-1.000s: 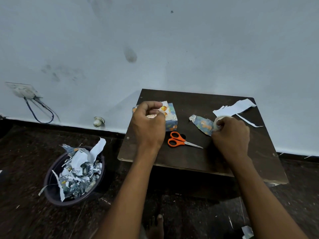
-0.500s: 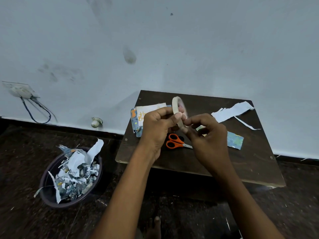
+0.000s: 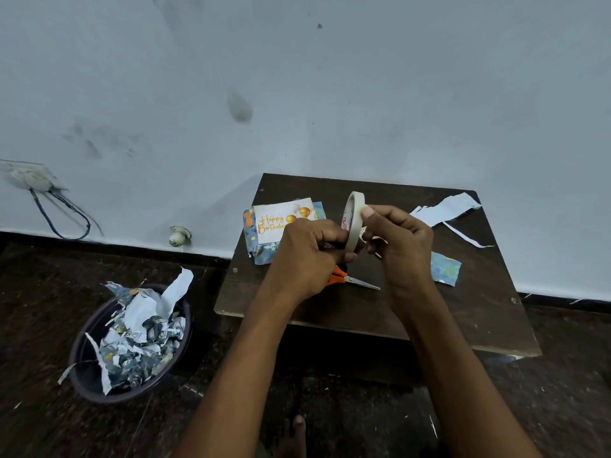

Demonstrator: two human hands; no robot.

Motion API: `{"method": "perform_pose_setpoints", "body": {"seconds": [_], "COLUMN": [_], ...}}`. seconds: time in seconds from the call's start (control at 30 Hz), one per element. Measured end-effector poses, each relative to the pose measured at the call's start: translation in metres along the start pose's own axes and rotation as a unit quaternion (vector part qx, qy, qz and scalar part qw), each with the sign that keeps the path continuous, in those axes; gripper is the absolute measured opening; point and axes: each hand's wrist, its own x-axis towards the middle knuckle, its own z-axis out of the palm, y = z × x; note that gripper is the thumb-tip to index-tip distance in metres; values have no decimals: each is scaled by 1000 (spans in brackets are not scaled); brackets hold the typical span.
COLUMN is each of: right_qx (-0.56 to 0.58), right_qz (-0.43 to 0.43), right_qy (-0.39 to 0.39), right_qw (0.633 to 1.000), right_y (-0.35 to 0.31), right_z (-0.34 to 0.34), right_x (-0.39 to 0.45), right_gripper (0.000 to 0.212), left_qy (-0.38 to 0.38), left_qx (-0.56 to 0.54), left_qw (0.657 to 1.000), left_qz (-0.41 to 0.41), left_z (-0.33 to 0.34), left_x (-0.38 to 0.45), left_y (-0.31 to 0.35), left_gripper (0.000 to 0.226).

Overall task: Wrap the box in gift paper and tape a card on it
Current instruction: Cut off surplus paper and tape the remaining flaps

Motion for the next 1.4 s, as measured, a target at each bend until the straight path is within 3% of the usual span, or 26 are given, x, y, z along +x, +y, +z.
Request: {"method": "perform_pose_setpoints", "body": {"seconds": [0.17, 0.27, 0.43, 0.63, 0.8, 0.93, 1.07, 1.2, 1.4], "right_qx": [-1, -13, -31, 56, 22, -5, -105, -201, -260], "right_qz": [7, -3, -57, -42, -51, -70, -136, -158, -150], "right_qy": [-12, -35, -75, -67, -89, -113, -171, -195, -186], "right_qw": [1000, 999, 995, 995, 995, 991, 970, 947, 936], "right_y": [-7, -11, -9, 9, 5, 2, 0, 9, 12], "right_z": [4, 4, 0, -5, -2, -13, -20, -19, -14], "right_x": [5, 7, 9, 8, 10, 5, 5, 6, 4], "right_gripper": [30, 25, 14, 24, 18, 8, 15, 16, 26], "left_qy": [-1, 14, 86, 83, 78, 76, 124, 87, 77], "left_qx": [1, 4, 0, 8, 42, 78, -130, -316, -314], "left_qw": [1000, 1000, 996, 995, 989, 992, 982, 940, 942], "left_qz": [16, 15, 15, 57, 117, 68, -58, -93, -90], "left_z": [4, 6, 9, 16, 18, 17, 10, 1, -4], "left_x": [4, 6, 8, 9, 4, 2, 4, 2, 4], "left_y": [6, 8, 3, 3, 0, 0, 10, 20, 23], "left_gripper": [33, 36, 17, 4, 28, 26, 29, 34, 16]}}
